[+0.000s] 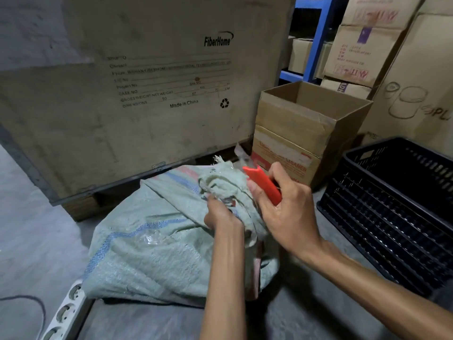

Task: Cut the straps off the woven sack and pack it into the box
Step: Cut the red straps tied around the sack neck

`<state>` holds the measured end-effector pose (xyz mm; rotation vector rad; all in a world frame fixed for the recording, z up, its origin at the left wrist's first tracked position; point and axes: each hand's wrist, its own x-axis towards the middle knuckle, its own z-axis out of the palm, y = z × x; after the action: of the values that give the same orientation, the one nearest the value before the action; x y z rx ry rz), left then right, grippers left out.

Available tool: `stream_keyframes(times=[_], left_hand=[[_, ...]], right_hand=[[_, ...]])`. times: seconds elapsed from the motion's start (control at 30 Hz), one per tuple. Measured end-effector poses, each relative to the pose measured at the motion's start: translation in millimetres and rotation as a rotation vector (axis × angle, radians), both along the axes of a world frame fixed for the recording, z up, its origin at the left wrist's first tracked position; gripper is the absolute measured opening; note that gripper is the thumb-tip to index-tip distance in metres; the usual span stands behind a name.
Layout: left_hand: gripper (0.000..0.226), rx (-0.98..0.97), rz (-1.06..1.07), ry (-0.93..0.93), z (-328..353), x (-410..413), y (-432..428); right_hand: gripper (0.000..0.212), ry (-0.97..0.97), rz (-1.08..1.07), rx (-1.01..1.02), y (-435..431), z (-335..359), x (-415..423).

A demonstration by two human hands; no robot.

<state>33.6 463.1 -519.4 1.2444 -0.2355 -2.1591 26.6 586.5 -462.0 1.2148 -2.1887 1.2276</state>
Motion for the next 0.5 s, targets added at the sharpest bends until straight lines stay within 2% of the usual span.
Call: stream_keyframes(times=[0.23,0.3,0.4,0.5], left_hand=[[0.029,-0.103,0.027,-0.069,1.6,2.3,6.6],[0.033,-0.219,0.010,-0.105,7.4,-0.9,6.0],[0.055,-0.431,-0.001,-0.192,15.6,-3.5,4.9],[0.067,-0.657,-0.004,-0.268,17.8,-3.3,4.2]], right_hand=[[0.036,-0.205,-0.060,0.079,16.4,38.5,-27.0],[0.034,-0.269,-0.049,0.091,22.8,45.7,-33.0],[0.042,-0.353,-0.038,0.091,30.4,53.3,-41.2],[0.039,-0.344,-0.064,0.023,34.7,58.9,-49.4]])
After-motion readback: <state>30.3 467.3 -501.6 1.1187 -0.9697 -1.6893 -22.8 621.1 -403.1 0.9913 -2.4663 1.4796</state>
